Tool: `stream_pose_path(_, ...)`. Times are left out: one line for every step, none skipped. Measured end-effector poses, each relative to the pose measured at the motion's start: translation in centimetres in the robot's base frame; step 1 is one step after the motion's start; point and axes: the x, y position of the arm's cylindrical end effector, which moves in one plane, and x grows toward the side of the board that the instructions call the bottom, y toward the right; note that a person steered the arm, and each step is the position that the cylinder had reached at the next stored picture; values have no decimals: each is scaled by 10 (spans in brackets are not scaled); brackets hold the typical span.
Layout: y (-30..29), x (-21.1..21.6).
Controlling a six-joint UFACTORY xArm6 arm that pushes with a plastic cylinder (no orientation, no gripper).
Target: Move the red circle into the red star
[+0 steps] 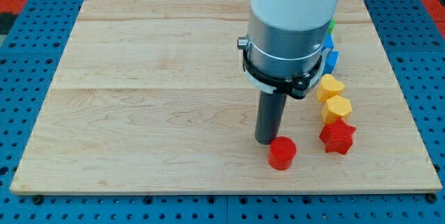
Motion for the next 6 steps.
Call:
stream_pose_path(0, 4)
stream_pose_path(-2, 20)
stream_pose_path(-11, 36)
stream_pose_path(-35, 53)
stream_pose_path(-15, 66)
stream_pose_path(3, 66)
